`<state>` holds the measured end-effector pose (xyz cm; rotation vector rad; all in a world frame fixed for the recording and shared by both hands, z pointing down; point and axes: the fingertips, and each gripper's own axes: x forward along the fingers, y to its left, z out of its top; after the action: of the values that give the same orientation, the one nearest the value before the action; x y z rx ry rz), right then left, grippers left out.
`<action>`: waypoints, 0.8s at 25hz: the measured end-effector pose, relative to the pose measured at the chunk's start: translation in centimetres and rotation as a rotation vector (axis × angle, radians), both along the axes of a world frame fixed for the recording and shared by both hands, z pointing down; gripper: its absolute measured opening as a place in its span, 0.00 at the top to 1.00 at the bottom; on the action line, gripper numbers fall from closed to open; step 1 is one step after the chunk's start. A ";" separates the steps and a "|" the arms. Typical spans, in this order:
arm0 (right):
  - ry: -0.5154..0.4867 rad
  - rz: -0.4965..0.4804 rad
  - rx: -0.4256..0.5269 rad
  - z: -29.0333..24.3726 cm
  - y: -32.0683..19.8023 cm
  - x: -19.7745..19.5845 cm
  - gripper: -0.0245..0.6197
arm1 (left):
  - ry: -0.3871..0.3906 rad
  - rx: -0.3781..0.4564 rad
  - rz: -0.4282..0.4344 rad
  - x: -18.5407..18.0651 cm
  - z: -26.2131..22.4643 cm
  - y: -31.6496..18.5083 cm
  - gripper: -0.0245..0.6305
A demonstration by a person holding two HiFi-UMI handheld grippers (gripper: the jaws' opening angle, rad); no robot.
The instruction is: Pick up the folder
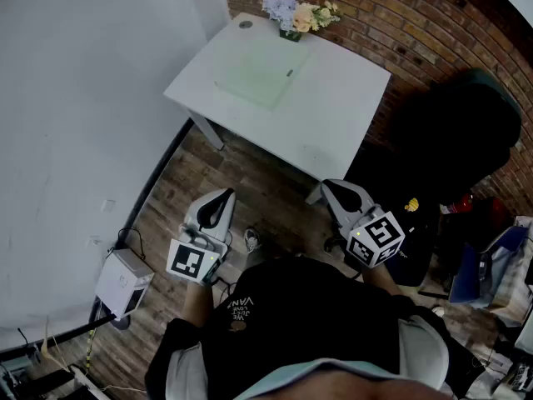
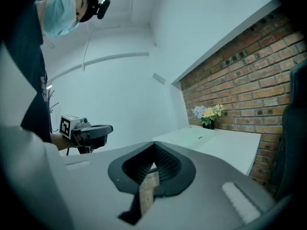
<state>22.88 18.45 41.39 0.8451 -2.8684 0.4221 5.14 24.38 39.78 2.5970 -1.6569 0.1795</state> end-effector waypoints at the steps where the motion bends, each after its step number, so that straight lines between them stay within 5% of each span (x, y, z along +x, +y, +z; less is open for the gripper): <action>1: 0.001 -0.001 -0.001 -0.1 0.0 -0.1 0.97 | -0.002 -0.002 0.005 0.0 -0.1 -0.1 0.96; 10: -0.003 -0.013 -0.019 0.0 -0.3 -1.0 0.97 | -0.011 -0.004 0.032 -0.5 -0.2 -0.7 0.96; 20: -0.068 0.039 -0.054 -0.3 -1.9 -4.4 0.96 | 0.068 0.027 0.007 -5.0 -0.8 -2.2 0.96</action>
<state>18.51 16.55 41.11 0.8958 -2.8917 0.5409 0.14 22.16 38.99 2.5974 -1.6393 0.0695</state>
